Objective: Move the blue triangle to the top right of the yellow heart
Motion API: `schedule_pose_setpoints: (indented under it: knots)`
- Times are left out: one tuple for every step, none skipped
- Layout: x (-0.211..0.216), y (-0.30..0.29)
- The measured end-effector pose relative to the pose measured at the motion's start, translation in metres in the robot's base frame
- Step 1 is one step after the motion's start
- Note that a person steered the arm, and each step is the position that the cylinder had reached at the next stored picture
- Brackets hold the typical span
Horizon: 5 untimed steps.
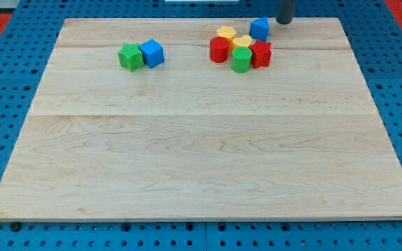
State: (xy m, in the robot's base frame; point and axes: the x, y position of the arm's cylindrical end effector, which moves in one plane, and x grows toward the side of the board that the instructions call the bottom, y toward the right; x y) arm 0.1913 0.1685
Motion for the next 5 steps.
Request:
schedule_pose_setpoints:
  knots:
    - [0.006, -0.014]
    - [0.017, -0.041]
    - [0.023, -0.046]
    - [0.043, -0.051]
    - [0.052, -0.048]
